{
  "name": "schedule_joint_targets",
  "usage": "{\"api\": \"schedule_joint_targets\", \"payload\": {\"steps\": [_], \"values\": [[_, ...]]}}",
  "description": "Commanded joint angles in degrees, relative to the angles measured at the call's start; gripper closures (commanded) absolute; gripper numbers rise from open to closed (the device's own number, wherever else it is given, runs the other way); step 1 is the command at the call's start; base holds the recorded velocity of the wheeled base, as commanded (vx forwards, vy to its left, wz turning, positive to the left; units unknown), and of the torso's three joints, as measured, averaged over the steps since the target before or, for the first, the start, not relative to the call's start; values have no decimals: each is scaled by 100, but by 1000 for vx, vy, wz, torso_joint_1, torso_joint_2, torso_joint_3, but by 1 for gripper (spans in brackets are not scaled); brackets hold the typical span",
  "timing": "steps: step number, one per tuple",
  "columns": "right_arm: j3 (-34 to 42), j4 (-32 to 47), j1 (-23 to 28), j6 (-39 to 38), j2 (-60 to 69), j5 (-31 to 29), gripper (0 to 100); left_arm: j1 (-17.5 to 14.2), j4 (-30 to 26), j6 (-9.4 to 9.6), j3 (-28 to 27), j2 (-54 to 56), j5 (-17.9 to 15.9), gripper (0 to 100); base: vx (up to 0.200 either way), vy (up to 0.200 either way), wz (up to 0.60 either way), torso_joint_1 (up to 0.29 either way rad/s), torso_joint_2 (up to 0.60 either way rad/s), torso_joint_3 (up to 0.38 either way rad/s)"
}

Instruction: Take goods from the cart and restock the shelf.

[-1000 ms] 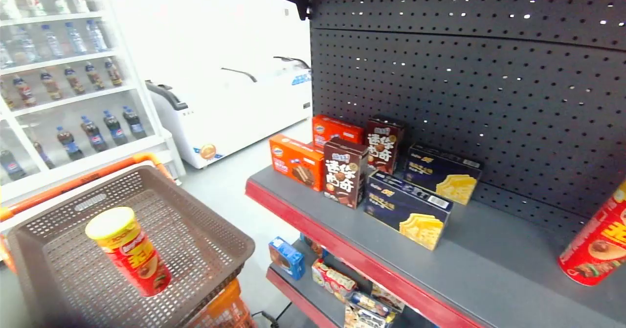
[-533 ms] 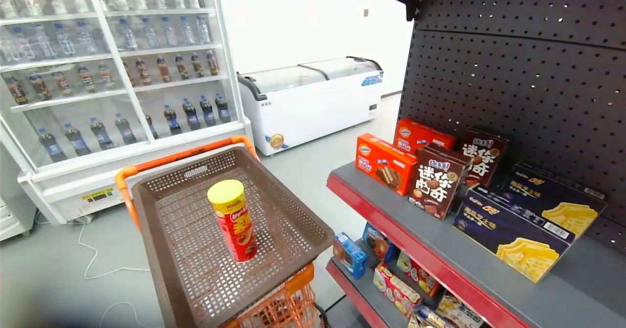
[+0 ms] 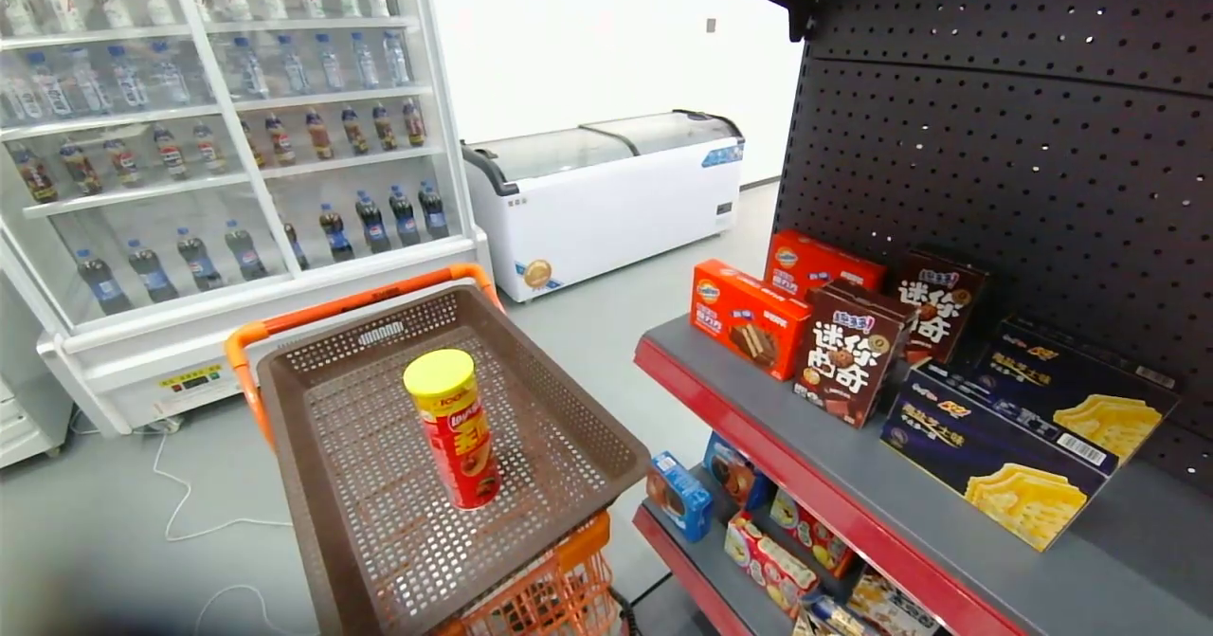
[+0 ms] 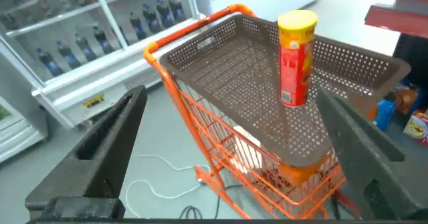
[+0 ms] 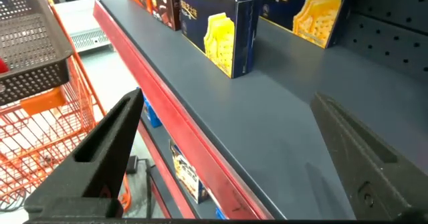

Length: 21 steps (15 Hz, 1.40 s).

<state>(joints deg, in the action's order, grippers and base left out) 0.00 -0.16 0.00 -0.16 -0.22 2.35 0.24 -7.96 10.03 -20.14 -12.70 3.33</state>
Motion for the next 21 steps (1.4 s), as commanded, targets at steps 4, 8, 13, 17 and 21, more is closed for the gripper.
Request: {"api": "schedule_joint_targets", "payload": {"steps": [4, 8, 13, 17, 21], "values": [[0, -2, 0, 7, -4, 2, 0, -358, -645, -300, -2627, -3740, 19, 0, 0, 0, 0, 0, 0, 0], [0, -2, 0, -2, -4, 2, 0, -1281, 5, 148, -1994, -4627, -2416, 0, 0, 0, 0, 0, 0, 0], [0, -2, 0, 7, -4, 2, 0, -1228, 691, 78, -1511, -5137, -2785, 0, 0, 0, 0, 0, 0, 0], [0, -2, 0, -2, -4, 2, 0, -1149, 655, 131, -1616, -6086, -2873, 0, 0, 0, 0, 0, 0, 0], [0, -2, 0, -2, -4, 2, 0, -851, 2062, 131, -1546, -7246, -2864, 0, 0, 0, 0, 0, 0, 0]]}}
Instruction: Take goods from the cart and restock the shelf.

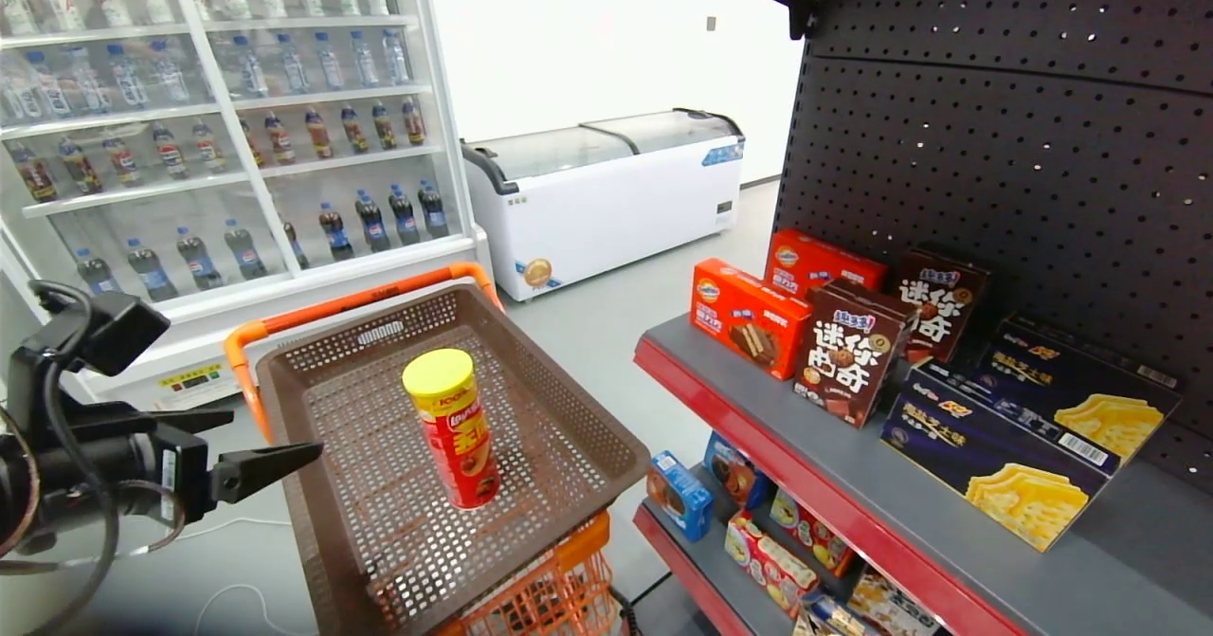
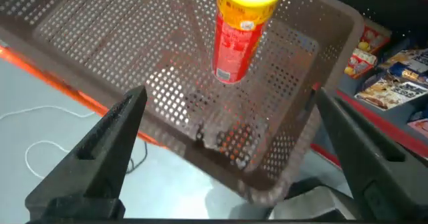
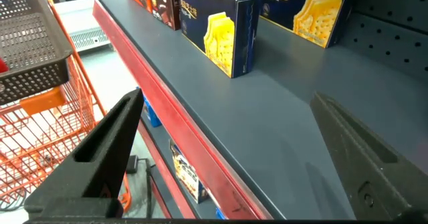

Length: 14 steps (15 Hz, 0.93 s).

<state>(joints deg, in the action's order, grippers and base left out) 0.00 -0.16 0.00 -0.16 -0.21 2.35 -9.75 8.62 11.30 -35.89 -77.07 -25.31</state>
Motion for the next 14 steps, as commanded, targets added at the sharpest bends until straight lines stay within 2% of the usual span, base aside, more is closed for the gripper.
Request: {"api": "schedule_joint_targets", "payload": {"steps": [1, 4, 7, 14], "values": [[0, -2, 0, -2, -6, 2, 0, 272, 729, -23, 73, -1056, 8, 0, 0, 0, 0, 0, 0, 0], [0, -2, 0, -2, -6, 2, 0, 632, 1476, -5, 179, -1539, 52, 0, 0, 0, 0, 0, 0, 0], [0, -2, 0, -2, -6, 2, 0, 1054, 2232, -23, 196, -2128, 237, 0, 0, 0, 0, 0, 0, 0], [0, -2, 0, -2, -6, 2, 0, 1265, 3331, -40, 179, -3192, 316, 0, 0, 0, 0, 0, 0, 0]]}}
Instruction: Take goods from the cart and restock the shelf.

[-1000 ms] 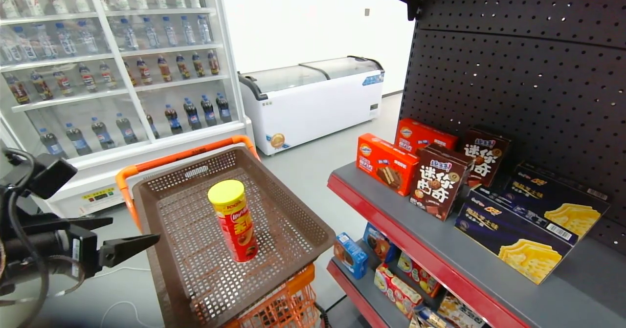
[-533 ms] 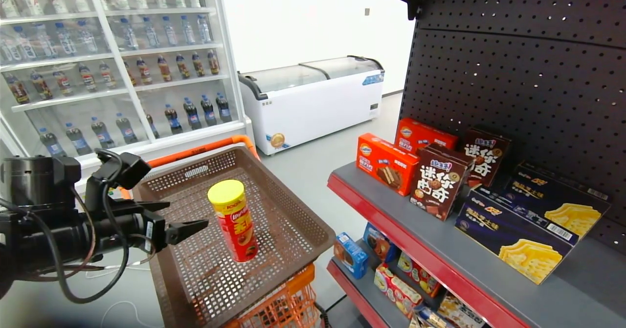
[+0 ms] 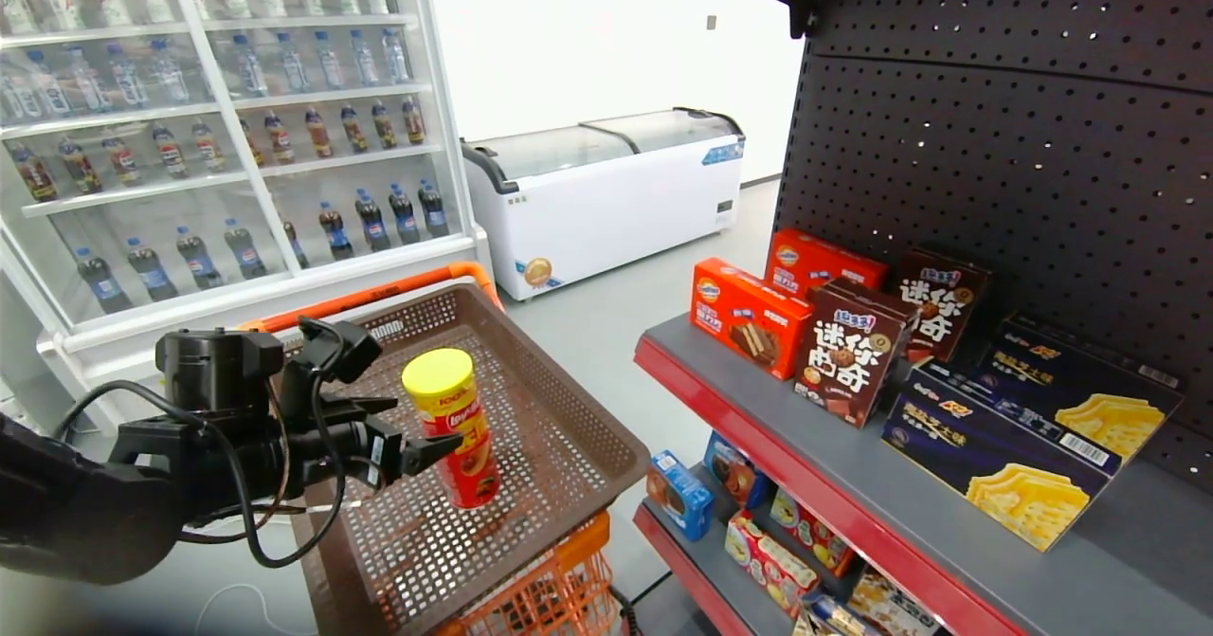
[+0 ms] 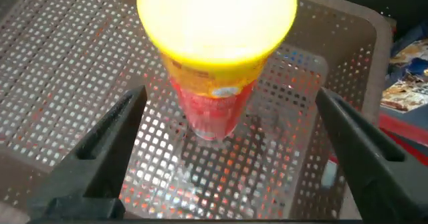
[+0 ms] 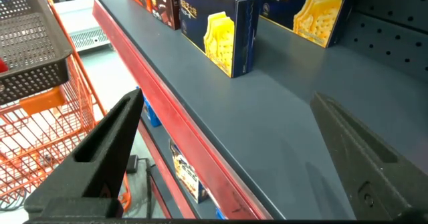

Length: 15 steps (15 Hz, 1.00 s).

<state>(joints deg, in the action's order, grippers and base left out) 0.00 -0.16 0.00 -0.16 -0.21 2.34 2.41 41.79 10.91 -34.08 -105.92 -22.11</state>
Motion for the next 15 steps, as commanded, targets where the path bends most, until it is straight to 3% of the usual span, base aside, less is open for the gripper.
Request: {"api": "schedule_joint_targets", "payload": {"steps": [1, 4, 7, 15], "values": [[0, -2, 0, -2, -6, 3, 0, 75, 268, 60, 16, -499, 5, 0, 0, 0, 0, 0, 0, 0], [0, -2, 0, -2, -6, 3, 0, 119, 620, 95, -37, -877, 128, 0, 0, 0, 0, 0, 0, 0], [0, -2, 0, -2, -6, 3, 0, 181, 796, 95, -142, -1238, 480, 0, 0, 0, 0, 0, 0, 0], [0, -2, 0, -2, -6, 3, 0, 277, 778, 87, -643, -1449, 480, 0, 0, 0, 0, 0, 0, 0]]}}
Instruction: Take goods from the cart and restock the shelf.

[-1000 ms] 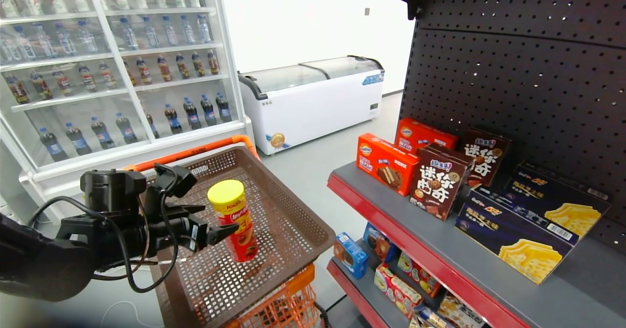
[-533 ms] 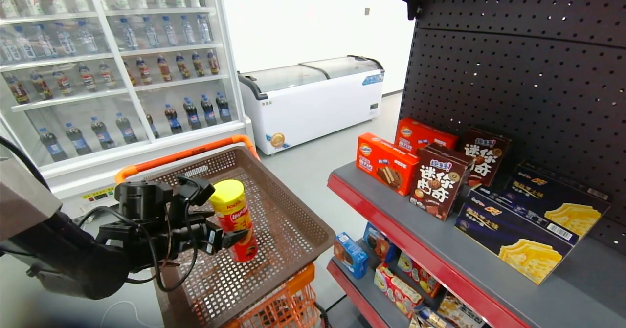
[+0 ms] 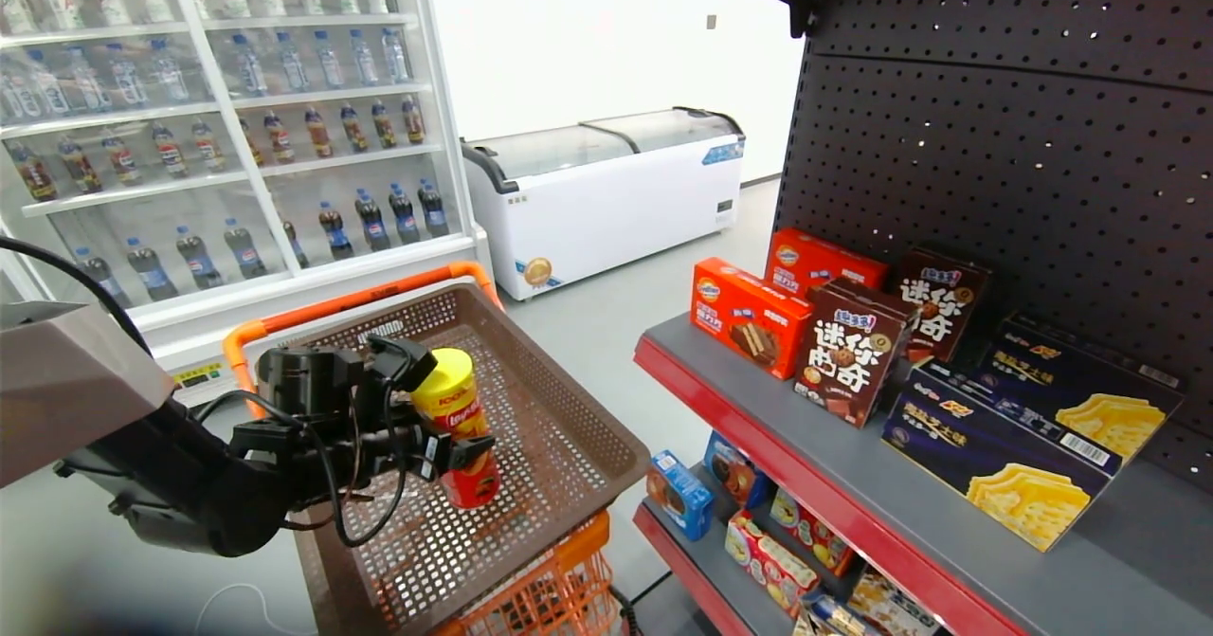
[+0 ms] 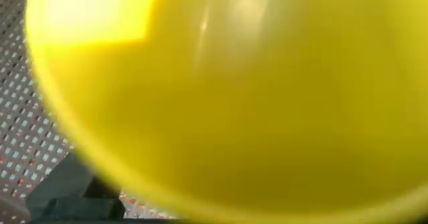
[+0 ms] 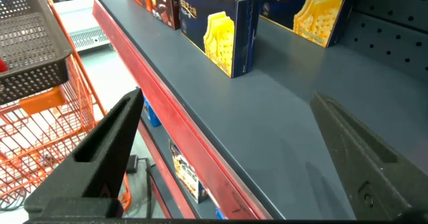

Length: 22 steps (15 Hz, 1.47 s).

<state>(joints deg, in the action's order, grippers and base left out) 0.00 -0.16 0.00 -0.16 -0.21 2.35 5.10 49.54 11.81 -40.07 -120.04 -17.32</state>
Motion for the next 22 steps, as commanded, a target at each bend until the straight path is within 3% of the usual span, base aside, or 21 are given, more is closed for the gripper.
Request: {"api": "schedule_joint_targets", "payload": {"steps": [1, 6, 7, 14, 16, 20, 22], "values": [[0, -2, 0, -2, -6, 2, 0, 71, -32, -12, -177, -151, -8, 0, 0, 0, 0, 0, 0, 0], [0, -2, 0, -2, -6, 2, 0, 220, 12, -47, -273, -265, -78, 0, 0, 0, 0, 0, 0, 0], [0, -2, 0, -2, -6, 2, 0, 220, 20, -47, -291, -301, -131, 100, 0, 0, 0, 0, 0, 0], [0, -2, 0, -2, -6, 2, 0, 325, 143, 5, -194, -178, -78, 100, 0, 0, 0, 0, 0, 0], [0, -2, 0, -2, -6, 2, 0, 361, 117, 5, -177, 218, 150, 100, 0, 0, 0, 0, 0, 0], [0, -2, 0, -2, -6, 2, 0, 457, 627, -56, -18, 895, 177, 100, 0, 0, 0, 0, 0, 0], [0, -2, 0, -2, -6, 2, 0, 457, 592, -74, 166, 1413, 238, 100, 0, 0, 0, 0, 0, 0]]}}
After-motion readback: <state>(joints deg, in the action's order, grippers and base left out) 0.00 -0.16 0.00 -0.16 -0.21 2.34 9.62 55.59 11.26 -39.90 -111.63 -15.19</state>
